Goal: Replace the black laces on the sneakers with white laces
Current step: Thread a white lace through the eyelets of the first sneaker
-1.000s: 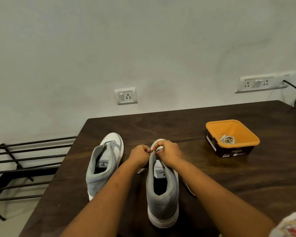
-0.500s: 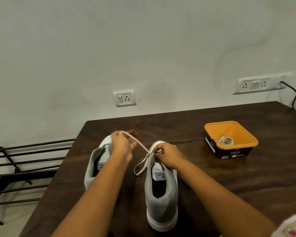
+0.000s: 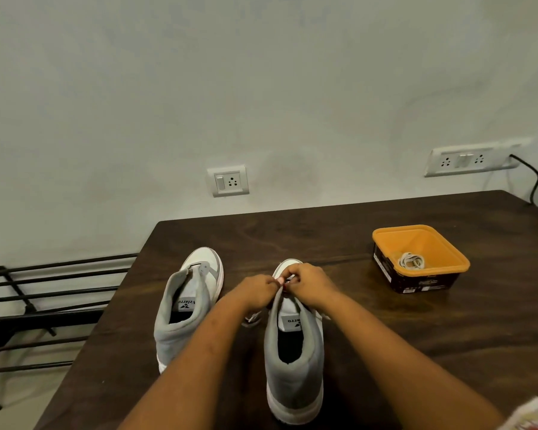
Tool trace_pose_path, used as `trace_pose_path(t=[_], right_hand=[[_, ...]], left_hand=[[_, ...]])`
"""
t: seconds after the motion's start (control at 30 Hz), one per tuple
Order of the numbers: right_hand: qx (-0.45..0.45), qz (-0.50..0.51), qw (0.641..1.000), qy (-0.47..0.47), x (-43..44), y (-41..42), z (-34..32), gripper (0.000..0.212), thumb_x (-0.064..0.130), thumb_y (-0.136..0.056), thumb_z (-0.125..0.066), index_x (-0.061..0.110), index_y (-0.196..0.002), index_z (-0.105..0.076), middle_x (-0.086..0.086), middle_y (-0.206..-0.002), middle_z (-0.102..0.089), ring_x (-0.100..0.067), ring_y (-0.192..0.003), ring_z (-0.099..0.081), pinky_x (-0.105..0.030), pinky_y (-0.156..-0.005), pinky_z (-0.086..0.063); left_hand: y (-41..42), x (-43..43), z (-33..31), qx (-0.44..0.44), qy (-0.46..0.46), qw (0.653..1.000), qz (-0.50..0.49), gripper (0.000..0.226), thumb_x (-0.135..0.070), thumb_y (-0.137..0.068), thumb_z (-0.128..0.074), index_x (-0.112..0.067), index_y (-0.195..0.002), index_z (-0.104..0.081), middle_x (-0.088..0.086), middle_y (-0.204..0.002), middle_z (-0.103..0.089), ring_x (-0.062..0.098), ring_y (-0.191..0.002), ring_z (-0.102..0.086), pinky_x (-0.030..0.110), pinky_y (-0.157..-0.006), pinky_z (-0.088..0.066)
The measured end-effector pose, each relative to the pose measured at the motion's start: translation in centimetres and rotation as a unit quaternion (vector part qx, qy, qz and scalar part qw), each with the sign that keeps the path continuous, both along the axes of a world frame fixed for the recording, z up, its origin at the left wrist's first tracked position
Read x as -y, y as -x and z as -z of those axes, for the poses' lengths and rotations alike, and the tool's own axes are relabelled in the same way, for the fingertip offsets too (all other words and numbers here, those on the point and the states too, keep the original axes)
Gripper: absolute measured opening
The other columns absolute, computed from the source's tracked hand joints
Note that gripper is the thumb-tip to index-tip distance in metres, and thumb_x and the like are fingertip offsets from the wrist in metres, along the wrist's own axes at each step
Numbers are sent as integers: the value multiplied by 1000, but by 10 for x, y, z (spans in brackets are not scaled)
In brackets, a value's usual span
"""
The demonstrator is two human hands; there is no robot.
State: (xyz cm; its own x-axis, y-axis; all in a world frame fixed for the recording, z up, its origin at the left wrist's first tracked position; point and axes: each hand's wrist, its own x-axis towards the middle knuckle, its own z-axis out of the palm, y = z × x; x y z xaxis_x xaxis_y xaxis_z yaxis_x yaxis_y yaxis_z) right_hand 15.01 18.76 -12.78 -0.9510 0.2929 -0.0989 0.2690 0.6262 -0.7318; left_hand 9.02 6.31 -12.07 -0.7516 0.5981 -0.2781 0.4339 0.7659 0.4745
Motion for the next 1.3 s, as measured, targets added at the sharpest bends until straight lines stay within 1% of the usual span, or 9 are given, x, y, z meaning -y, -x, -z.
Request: trace_pose_path(t=[0.17,0.37,0.57,0.67,0.83,0.9,1.03,1.17,1.3], right_hand=[[5,-8,1000,-2,-2,2,0,23,14,-90,-60,33,-77,-65,13,-62,-53,-2,-58,-48,-17,-52,-34],[8,-1,1000,-8,1,2,2,24,14,-90,-59,33,-75,-62,14,-65,-54,-2,-59,-49,-17,-53,-35],[11,3,1000,-15,2,3,1,30,15,-90,-58,35,-68,-61,14,-66,-57,-3,-60,-50,-21,-56,-38],[16,-4,1000,-12,1,3,3,25,18,-90,-61,34,-71,-63,14,-65,-59,-4,-66,-56,-23,-63,-44],[5,-3,1000,-17,1,3,3,21,18,-89,-62,34,-76,-65,15,-68,-55,-2,-63,-50,-21,-61,-41],[-4,-6,1000,-29,0,2,2,19,18,-88,-65,34,-77,-66,17,-69,-53,-3,-69,-50,-24,-76,-45],[-12,-8,999,-33,-3,1,-1,15,18,-85,-68,32,-79,-70,21,-70,-53,-1,-71,-51,-20,-78,-43],[-3,-5,999,-36,-5,3,1,22,18,-86,-67,36,-73,-66,17,-68,-53,-2,-70,-51,-14,-61,-38],[1,4,999,-32,-5,6,4,19,19,-88,-65,35,-78,-67,17,-69,-53,-8,-80,-54,-21,-74,-43]], left_hand=[[-2,10,-14,166,-195,961,-104,29,-27,-100,-44,-16,-74,-46,2,-66,-44,11,-51,-35,17,-40,-28],[-6,9,-4,142,-24,988,-51,30,-23,-101,-37,-4,-108,-59,9,-94,-54,18,-81,-48,27,-74,-39],[-4,9,-10,183,-240,945,-127,33,-10,-99,-33,-16,-73,-52,3,-66,-51,12,-53,-47,23,-53,-36],[9,13,-23,153,-447,826,-307,29,-15,-100,-34,-18,-78,-52,5,-78,-54,17,-71,-52,30,-67,-42],[19,38,-44,271,-726,473,-421,28,-15,-100,-37,-13,-73,-44,6,-72,-50,18,-61,-57,34,-64,-53],[20,47,-47,276,-666,554,-416,30,-18,-99,-40,-15,-70,-42,1,-51,-46,10,-40,-46,22,-46,-44],[18,57,-32,257,-194,914,-246,29,-16,-94,-48,-12,-66,-52,4,-54,-42,12,-41,-37,20,-46,-31],[3,43,-8,350,83,923,-140,22,-6,-93,-45,0,-109,-58,11,-69,-64,20,-58,-64,28,-58,-53],[10,22,20,21,101,989,-110,37,-16,-93,-44,-7,-129,-44,19,-125,-56,35,-114,-55,37,-90,-44]])
